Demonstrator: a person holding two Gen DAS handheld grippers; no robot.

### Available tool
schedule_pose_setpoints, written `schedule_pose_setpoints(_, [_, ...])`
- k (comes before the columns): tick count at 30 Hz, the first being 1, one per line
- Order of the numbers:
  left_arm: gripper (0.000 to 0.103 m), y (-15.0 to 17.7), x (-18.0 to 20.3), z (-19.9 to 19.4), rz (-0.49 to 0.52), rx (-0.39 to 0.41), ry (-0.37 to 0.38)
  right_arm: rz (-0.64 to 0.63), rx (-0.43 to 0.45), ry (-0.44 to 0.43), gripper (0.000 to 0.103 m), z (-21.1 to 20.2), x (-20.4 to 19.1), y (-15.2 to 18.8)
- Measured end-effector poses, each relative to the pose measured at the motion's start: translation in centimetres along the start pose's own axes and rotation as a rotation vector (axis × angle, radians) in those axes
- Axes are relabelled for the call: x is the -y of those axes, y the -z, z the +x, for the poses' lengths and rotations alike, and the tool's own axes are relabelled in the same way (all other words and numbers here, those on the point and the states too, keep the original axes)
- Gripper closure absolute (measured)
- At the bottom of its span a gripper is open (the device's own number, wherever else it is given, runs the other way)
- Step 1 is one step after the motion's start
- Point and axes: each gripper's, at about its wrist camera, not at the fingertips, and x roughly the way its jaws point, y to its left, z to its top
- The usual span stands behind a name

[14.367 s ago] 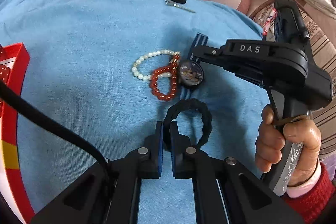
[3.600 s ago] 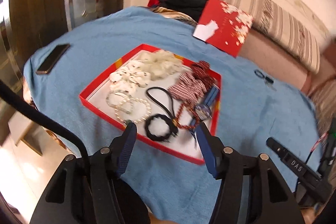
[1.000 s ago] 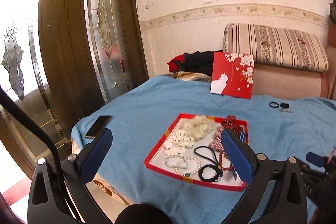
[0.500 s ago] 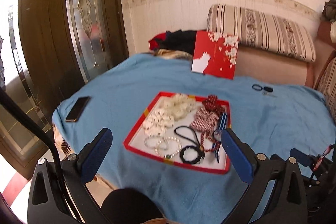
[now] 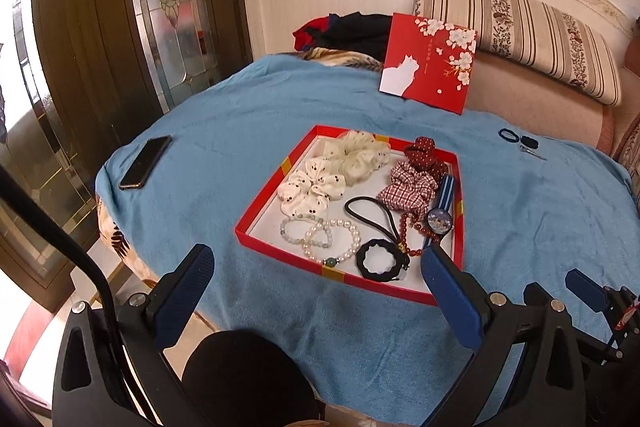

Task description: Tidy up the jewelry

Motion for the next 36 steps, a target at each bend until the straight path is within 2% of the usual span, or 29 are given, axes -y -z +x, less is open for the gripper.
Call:
schedule_pose_setpoints(9, [0.0, 0.3, 0.0, 1.1, 0.003, -0.043, 0.021, -0.007, -0.015, 0.003, 0.042, 0.4, -0.7, 0.1])
schedule_pose_setpoints(22, [0.0, 0.8, 0.3, 2.4, 0.023, -0.093, 0.014, 0.002, -0.029, 0.014, 0.04, 0.8, -0.9, 0.4])
schedule_pose_setpoints(29, [0.0, 1.3, 0.5, 3.8, 0.043, -0.154, 0.009, 0.017, -0.047, 0.017, 0.039, 1.3, -0.6, 0.7])
schedule_pose_setpoints(36, [0.0, 2.0, -1.5, 6.0, 0.043, -0.208, -0.01, 0.049, -0.095, -0.006, 0.039, 3.6, 0.1, -0.5])
